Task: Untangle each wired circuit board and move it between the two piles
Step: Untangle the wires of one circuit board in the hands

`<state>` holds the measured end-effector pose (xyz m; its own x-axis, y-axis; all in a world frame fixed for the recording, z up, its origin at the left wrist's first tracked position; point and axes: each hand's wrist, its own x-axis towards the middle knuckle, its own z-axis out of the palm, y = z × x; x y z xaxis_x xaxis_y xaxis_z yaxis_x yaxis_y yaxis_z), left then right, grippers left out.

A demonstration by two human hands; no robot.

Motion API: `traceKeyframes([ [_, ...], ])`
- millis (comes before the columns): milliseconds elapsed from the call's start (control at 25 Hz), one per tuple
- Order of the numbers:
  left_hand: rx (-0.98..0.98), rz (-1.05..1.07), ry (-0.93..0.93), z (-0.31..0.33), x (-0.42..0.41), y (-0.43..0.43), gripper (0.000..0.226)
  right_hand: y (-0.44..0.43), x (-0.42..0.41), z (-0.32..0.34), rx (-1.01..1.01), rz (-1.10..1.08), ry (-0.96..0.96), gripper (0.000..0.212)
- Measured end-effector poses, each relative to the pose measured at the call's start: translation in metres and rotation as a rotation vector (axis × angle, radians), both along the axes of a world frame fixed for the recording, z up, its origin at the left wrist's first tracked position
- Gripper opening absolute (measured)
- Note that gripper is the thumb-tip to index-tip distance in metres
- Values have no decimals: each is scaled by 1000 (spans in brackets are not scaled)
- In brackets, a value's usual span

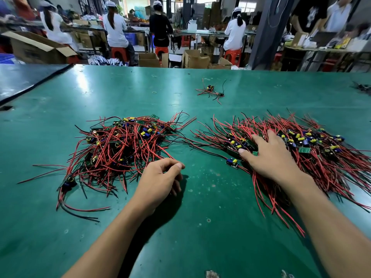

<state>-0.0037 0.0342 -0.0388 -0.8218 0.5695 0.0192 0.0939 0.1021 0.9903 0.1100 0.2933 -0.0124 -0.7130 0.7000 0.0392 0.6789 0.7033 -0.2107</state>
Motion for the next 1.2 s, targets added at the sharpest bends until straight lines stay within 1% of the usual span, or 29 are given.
traceKeyframes([
  [80, 17, 17, -8, -2, -2, 1, 16, -13, -9, 11, 120, -3, -44, 75],
  [160, 3, 46, 18, -4, -5, 1, 15, -34, -24, 21, 169, 98, 12, 70],
  [200, -5, 53, 30, -4, -7, 2, 13, -49, -34, 24, 132, 195, 70, 65],
  [280, 9, 60, 25, -5, -8, 4, 9, -81, -55, 20, -9, 376, 176, 50],
  [360, 41, 84, 1, -6, -8, 5, 7, -111, -77, 7, -135, 442, 237, 36],
  [440, 71, 103, -35, -7, -7, 7, 9, -127, -98, -9, -237, 388, 353, 27],
  [480, 85, 106, -54, -7, -7, 8, 10, -129, -109, -15, -256, 336, 434, 25],
  [520, 94, 105, -69, -6, -7, 9, 10, -127, -119, -18, -231, 279, 503, 25],
  [560, 99, 103, -79, -6, -7, 9, 10, -122, -130, -19, -172, 228, 533, 25],
  [600, 100, 101, -85, -5, -8, 8, 9, -117, -141, -19, -105, 194, 521, 27],
  [680, 102, 87, -96, -3, -9, 7, 10, -106, -164, -15, -25, 181, 405, 32],
  [760, 108, 74, -116, -1, -10, 5, 12, -99, -184, -14, -69, 203, 278, 40],
  [840, 102, 65, -131, 1, -11, 4, 12, -96, -199, -17, -146, 184, 212, 43],
  [960, 96, 51, -139, 3, -11, 2, 12, -93, -209, -23, -110, 173, 173, 51],
  [1040, 93, 51, -135, 4, -12, 1, 12, -94, -213, -25, -93, 149, 157, 49],
  [1120, 90, 57, -131, 4, -13, 0, 12, -95, -214, -25, -112, 105, 149, 40],
  [1200, 79, 62, -120, 5, -14, -1, 12, -96, -211, -23, -142, 89, 213, 33],
])
